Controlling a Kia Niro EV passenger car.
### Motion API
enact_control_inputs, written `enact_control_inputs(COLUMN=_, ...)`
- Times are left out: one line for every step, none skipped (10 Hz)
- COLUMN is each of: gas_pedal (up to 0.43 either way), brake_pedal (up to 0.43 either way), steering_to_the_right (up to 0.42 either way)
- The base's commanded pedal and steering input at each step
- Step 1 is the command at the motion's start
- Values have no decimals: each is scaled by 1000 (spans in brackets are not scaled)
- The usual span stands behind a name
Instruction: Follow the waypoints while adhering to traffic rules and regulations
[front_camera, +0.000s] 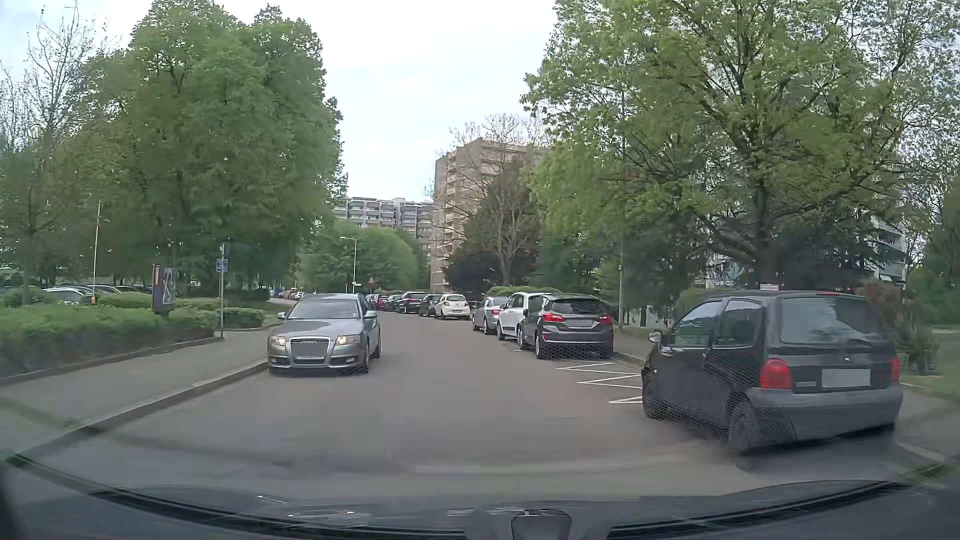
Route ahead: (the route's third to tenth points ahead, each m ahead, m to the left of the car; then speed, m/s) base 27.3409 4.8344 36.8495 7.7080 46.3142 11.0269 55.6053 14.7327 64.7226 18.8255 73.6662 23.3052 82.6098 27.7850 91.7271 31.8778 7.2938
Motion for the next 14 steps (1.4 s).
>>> enact_control_inputs(gas_pedal=39, brake_pedal=0, steering_to_the_right=-20)
enact_control_inputs(gas_pedal=39, brake_pedal=0, steering_to_the_right=-22)
enact_control_inputs(gas_pedal=47, brake_pedal=0, steering_to_the_right=-25)
enact_control_inputs(gas_pedal=59, brake_pedal=0, steering_to_the_right=-28)
enact_control_inputs(gas_pedal=59, brake_pedal=0, steering_to_the_right=-33)
enact_control_inputs(gas_pedal=59, brake_pedal=0, steering_to_the_right=-36)
enact_control_inputs(gas_pedal=59, brake_pedal=0, steering_to_the_right=-38)
enact_control_inputs(gas_pedal=59, brake_pedal=0, steering_to_the_right=-38)
enact_control_inputs(gas_pedal=59, brake_pedal=0, steering_to_the_right=-38)
enact_control_inputs(gas_pedal=59, brake_pedal=0, steering_to_the_right=-36)
enact_control_inputs(gas_pedal=59, brake_pedal=0, steering_to_the_right=-34)
enact_control_inputs(gas_pedal=59, brake_pedal=0, steering_to_the_right=-31)
enact_control_inputs(gas_pedal=59, brake_pedal=0, steering_to_the_right=-31)
enact_control_inputs(gas_pedal=59, brake_pedal=0, steering_to_the_right=-31)
